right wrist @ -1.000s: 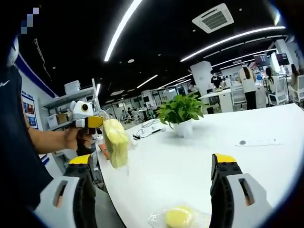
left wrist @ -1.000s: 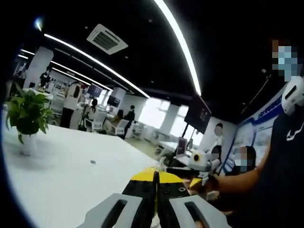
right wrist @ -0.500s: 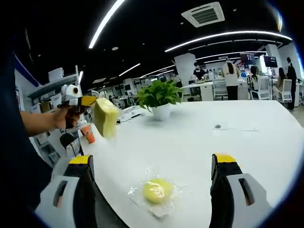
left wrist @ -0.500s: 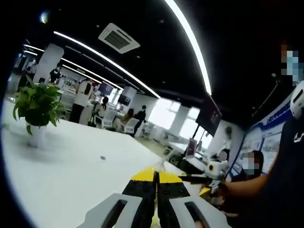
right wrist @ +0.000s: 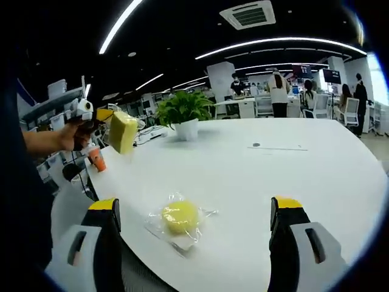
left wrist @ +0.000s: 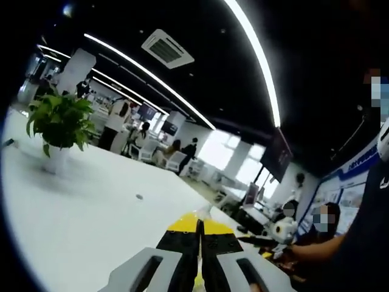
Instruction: Compare the silicone blocks by pressing each to a similar depth, holding the contact briefly, and releasing to observe deformation and rebound differences across the visible hardness samples.
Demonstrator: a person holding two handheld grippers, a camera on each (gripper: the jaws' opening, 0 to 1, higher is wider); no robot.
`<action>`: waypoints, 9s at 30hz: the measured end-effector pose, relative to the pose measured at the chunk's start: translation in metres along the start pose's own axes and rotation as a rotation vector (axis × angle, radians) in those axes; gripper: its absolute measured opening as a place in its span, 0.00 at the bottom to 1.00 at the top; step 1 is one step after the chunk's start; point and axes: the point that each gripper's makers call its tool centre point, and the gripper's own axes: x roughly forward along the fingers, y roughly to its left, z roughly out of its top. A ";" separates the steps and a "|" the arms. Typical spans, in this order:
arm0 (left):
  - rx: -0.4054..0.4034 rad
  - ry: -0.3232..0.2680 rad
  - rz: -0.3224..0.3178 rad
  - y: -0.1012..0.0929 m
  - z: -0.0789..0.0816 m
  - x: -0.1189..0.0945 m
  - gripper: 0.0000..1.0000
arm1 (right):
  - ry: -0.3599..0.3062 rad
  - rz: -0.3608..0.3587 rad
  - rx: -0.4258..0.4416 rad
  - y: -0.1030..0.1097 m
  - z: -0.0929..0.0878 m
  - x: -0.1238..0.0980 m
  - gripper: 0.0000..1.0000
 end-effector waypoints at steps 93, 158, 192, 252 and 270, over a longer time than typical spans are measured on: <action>-0.029 0.328 0.492 0.185 -0.182 -0.035 0.00 | 0.098 -0.051 0.168 -0.002 -0.053 -0.011 0.96; 0.353 0.196 0.326 0.101 -0.104 -0.115 1.00 | 0.137 -0.032 0.014 0.009 -0.047 0.001 0.96; 0.210 0.238 0.371 0.108 -0.141 -0.124 1.00 | 0.195 -0.070 0.011 -0.007 -0.072 -0.011 0.97; -0.161 0.317 0.231 0.073 -0.128 0.077 1.00 | 0.112 -0.099 0.094 -0.010 -0.069 -0.021 0.96; -0.387 0.379 0.273 0.088 -0.187 0.104 0.68 | 0.079 -0.084 0.104 -0.002 -0.057 -0.017 0.96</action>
